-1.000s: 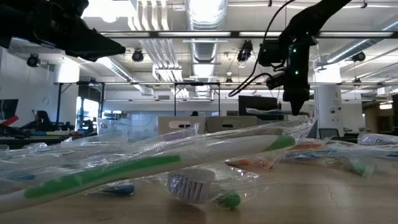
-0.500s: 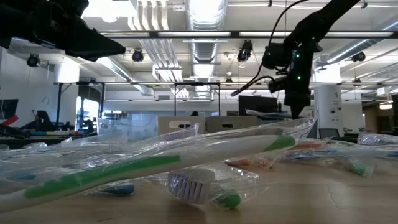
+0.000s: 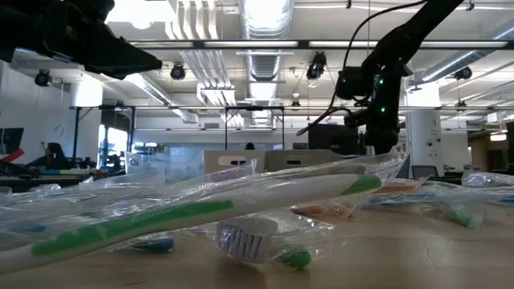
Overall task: Pick & Place Toothbrushes
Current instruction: Put the blue toothbrush into the transparent black bin
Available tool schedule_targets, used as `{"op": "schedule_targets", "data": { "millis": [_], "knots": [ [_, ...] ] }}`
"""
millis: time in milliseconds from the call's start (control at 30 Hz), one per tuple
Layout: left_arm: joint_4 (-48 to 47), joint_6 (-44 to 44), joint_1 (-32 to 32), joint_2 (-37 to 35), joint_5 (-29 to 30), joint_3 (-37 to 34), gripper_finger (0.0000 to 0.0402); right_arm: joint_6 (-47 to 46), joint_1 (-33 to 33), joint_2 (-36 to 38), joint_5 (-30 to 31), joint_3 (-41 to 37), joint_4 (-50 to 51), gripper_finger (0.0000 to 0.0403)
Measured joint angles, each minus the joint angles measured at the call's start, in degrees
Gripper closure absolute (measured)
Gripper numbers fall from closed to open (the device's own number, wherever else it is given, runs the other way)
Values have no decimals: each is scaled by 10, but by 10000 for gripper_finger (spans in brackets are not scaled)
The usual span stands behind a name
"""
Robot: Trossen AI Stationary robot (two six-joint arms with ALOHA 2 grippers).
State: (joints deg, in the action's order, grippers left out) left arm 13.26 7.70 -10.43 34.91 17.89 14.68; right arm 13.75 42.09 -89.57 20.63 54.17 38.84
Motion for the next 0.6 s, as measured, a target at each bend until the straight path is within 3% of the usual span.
{"op": "schedule_targets", "data": {
  "millis": [600],
  "knots": [
    [0,0,0,0,0,0,254,-8,8,-39,-3,-1,0,385]
  ]
}}
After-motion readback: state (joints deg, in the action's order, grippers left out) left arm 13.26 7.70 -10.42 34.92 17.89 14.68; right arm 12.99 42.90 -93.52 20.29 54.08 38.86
